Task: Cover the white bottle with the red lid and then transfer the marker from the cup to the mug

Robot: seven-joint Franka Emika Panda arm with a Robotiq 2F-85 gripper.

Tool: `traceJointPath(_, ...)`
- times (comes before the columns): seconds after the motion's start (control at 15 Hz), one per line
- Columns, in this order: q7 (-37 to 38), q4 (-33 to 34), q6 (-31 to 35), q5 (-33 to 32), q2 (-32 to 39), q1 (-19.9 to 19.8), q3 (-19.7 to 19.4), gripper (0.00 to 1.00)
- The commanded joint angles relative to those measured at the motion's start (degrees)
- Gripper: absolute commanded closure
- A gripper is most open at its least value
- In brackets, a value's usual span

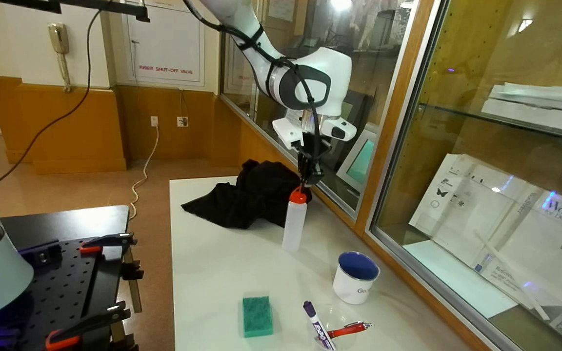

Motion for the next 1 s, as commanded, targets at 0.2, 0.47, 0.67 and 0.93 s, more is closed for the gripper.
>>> traceJointPath(0.2,1.98,1.46,-1.66,-1.36,0.59,1.22,-0.86,0.97)
traceJointPath(0.47,2.16,0.88,-1.0,-1.97,0.21,1.49,-1.02,0.5)
traceJointPath(0.67,2.05,0.35,-0.72,-2.17,-0.47,1.57,-0.94,0.28)
traceJointPath(0.93,1.44,-1.22,-0.64,-1.73,-2.75,1.46,-0.53,0.01)
